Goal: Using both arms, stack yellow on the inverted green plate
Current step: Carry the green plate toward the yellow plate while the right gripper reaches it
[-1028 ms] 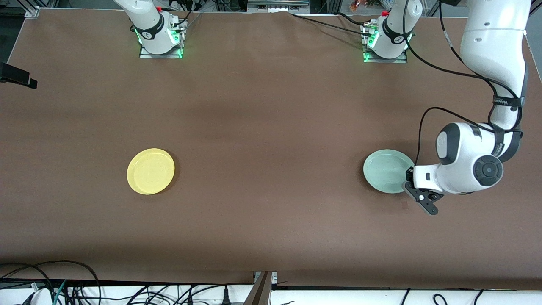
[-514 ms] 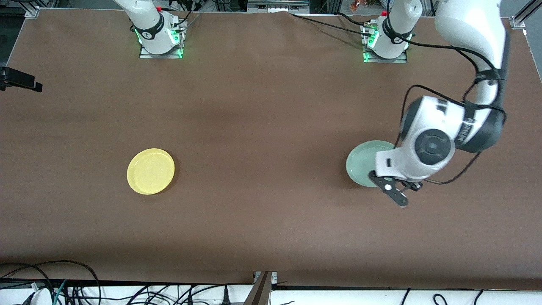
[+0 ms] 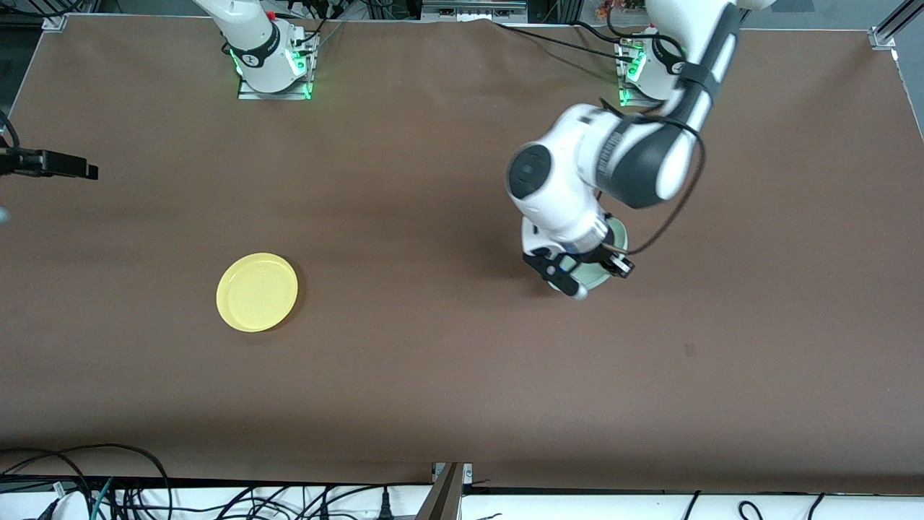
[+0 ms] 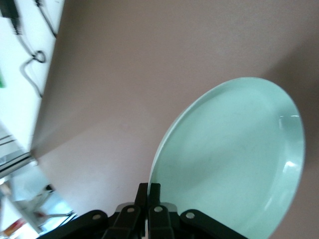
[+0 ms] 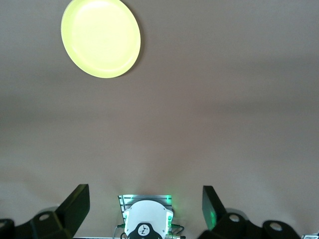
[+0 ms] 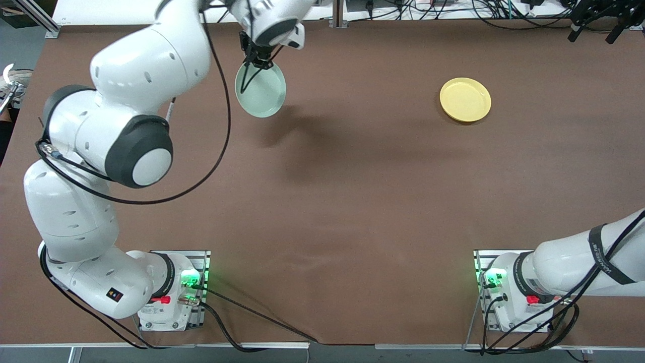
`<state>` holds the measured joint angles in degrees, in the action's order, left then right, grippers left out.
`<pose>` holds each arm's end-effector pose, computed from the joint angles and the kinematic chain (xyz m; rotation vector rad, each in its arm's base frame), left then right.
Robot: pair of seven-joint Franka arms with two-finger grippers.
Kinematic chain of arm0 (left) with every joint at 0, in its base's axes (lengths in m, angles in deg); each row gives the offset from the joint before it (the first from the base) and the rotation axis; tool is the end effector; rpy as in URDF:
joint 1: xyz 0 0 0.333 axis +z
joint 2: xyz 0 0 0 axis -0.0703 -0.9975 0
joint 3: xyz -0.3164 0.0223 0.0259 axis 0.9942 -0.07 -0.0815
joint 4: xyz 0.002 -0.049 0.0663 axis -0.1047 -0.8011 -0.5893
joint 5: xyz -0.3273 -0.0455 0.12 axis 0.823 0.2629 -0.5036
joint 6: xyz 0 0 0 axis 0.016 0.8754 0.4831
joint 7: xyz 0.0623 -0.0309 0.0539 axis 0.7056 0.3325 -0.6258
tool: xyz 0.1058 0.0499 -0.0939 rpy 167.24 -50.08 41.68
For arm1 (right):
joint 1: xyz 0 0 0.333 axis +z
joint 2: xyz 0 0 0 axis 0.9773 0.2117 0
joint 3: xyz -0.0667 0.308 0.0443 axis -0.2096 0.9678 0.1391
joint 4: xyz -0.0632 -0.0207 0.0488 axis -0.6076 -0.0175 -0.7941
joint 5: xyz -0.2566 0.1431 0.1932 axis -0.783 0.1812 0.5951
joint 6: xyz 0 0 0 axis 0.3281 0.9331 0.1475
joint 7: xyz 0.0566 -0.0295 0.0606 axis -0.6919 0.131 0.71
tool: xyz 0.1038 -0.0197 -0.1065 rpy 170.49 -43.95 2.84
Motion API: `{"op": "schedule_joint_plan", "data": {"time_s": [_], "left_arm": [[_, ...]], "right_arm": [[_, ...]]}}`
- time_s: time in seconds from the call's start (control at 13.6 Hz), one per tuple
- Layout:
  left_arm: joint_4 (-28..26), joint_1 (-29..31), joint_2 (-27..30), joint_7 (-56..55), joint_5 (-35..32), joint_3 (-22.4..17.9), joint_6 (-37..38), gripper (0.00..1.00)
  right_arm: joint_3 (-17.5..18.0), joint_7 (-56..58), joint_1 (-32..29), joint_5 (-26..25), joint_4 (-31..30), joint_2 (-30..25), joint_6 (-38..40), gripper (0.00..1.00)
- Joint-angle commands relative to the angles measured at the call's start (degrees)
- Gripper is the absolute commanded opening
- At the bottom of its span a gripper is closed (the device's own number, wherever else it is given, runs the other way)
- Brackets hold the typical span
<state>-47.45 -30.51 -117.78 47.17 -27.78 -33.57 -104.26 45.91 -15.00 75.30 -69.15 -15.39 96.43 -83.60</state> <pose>0.5589 -0.3097 0.3559 -2.2842 0.9282 0.1286 0.5315 -0.0806 0.5038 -3.0514 0.0805 0.5346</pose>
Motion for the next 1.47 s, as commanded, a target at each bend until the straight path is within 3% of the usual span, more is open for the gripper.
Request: {"op": "schedule_joint_plan", "data": {"time_s": [0.0,0.29,0.51,0.66,0.73,1.03,1.39], "left_arm": [[1.3,-7.0,-2.8,-8.0,-8.8,-1.3,4.7,0.00],[1.4,-15.2,-8.6,-24.4,-19.6,-1.4,11.6,0.00],[1.4,-17.1,-11.7,-35.4,-22.2,-1.4,14.6,0.00],[1.5,-18.4,-13.8,-37.7,-25.2,-2.0,17.0,0.00],[2.3,-18.7,-14.3,-41.6,-25.3,-2.0,18.1,0.00],[7.1,-21.0,-20.4,-47.4,-25.1,-1.9,22.2,0.00],[7.4,-21.6,-21.7,-49.5,-23.2,-1.4,22.2,0.00]], "right_arm": [[0.4,-0.4,-0.7,1.3,0.6,3.5,-3.1,1.00],[0.5,-0.4,-0.4,2.6,0.1,11.2,-9.6,1.00],[1.3,-0.6,-0.2,3.1,-1.1,17.5,-18.5,1.00],[1.7,-0.6,-0.4,8.3,-3.9,19.8,-24.6,1.00],[1.7,-0.6,-0.4,10.3,-5.8,20.5,-27.7,1.00],[1.9,-0.5,-0.3,10.7,-13.7,21.1,-39.8,1.00],[3.5,-0.6,-0.3,12.1,-20.0,21.6,-49.7,1.00]]}}
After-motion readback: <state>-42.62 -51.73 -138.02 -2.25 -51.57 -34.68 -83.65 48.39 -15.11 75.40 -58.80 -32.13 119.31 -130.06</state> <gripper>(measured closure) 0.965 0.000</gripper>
